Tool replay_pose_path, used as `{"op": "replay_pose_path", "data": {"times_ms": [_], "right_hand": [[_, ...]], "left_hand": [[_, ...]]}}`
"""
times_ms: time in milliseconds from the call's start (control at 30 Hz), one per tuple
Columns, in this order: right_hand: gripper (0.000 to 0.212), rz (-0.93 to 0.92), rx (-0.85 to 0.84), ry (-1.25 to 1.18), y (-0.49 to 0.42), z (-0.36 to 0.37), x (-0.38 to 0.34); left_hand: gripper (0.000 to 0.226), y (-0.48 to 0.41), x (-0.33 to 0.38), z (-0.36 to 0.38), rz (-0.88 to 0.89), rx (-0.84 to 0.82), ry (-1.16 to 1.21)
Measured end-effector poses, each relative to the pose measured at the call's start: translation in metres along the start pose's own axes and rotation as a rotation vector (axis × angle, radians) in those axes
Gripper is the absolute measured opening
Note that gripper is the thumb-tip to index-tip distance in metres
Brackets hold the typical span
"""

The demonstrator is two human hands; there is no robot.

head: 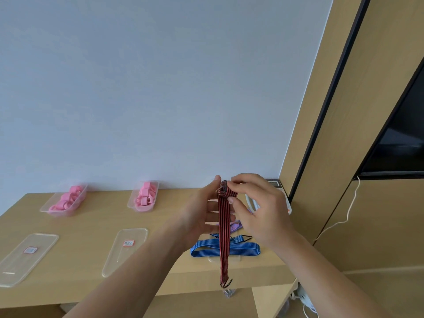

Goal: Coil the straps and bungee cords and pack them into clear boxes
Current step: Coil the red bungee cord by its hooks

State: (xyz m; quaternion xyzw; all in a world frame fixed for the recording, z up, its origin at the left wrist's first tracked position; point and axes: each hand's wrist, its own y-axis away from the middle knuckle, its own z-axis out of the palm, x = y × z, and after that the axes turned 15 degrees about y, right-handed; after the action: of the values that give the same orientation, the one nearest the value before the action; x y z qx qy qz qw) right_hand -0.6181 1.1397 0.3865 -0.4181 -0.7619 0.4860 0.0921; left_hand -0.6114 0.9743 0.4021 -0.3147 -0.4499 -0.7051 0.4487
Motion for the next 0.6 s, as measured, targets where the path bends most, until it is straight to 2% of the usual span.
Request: {"op": "replay_pose_path", "data": {"times_ms": [367,467,533,600], "right_hand": [[0.018,-0.095,-0.014,0.011,0.019,0.009,-0.002],[0.014,-0.11,-0.045,0.003,0.018,0.007,-0.002],[0.013,-0.054,-0.072,-0.042,0.013,0.001,-0.003],[0.022,0.071,-0.085,-0.076,0.005,-0.005,-0.003]], "left_hand": [[0.022,-0.006,0.011,0.002,0.074,-0.008,0.055],[0.02,-0.007,0.013,0.002,0.103,-0.01,0.018],[0.02,-0.007,0.012,0.0,0.116,-0.025,-0.008],[0.022,-0.006,0.01,-0.001,0.124,-0.066,-0.033]]}}
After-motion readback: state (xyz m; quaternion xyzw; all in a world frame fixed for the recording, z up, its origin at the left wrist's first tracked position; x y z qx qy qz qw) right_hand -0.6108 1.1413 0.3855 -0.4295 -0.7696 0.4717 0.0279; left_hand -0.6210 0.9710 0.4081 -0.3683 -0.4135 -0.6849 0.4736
